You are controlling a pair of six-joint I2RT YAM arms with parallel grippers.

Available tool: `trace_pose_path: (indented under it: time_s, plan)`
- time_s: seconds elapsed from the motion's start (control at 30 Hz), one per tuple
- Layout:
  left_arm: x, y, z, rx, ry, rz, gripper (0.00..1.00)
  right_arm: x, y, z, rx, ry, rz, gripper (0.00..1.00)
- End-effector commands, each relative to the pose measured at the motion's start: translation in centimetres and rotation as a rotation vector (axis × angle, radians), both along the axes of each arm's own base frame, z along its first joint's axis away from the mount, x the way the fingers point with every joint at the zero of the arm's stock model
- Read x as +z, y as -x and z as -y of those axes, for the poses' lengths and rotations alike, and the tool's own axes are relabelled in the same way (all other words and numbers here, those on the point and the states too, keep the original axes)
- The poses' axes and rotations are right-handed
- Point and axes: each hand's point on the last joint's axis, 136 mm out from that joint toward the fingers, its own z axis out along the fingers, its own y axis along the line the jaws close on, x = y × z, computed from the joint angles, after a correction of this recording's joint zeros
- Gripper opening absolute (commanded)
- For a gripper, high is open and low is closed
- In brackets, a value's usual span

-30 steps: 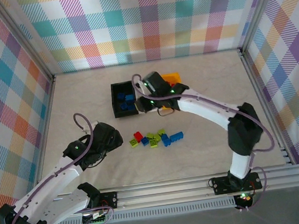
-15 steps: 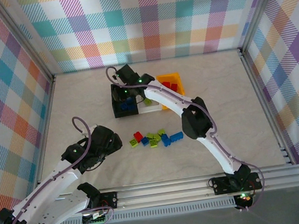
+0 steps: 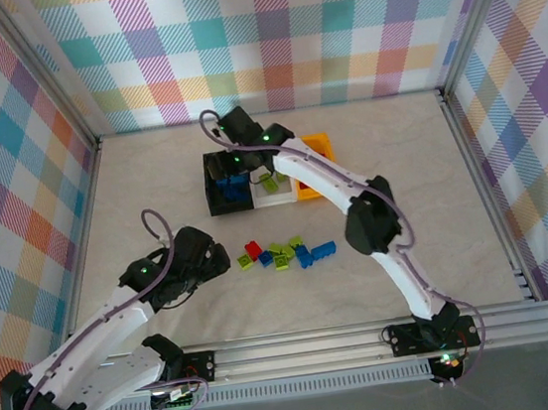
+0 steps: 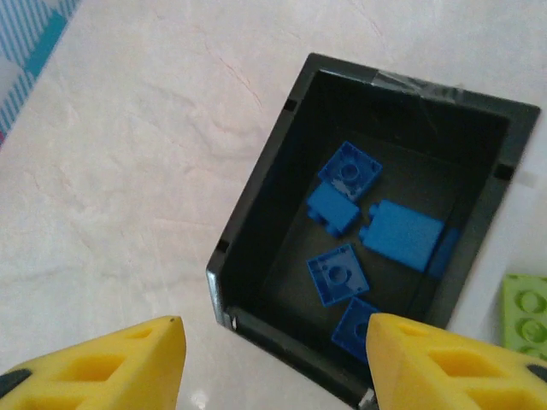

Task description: Sort the legos into containers by color

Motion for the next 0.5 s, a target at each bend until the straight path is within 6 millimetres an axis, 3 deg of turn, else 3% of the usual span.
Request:
trace_pose_path:
  time_s: [0.0,0.2,0.33,0.47]
  plan:
    - [-0.4,-0.9,1.6,-0.037,0.040,-0.008,1.00,4.5,1.0,2.3,-0.021,-0.071,0.114,0.60]
    - [-1.8,-1.8,3.7,-0.083,0.074,-0.045,0.99,4.0,5.6,7.2,-0.039,-0.056,0.099,0.68]
    - [-3.4,-3.0,5.7,-0.130,0.083,-0.083,0.86,2.6,8.8,10.4,-0.053,-0.042,0.074,0.70]
    - [-5.6,-3.5,7.5,-0.189,0.046,-0.165,0.76,1.4,10.6,13.6,-0.105,-0.007,0.067,0.75]
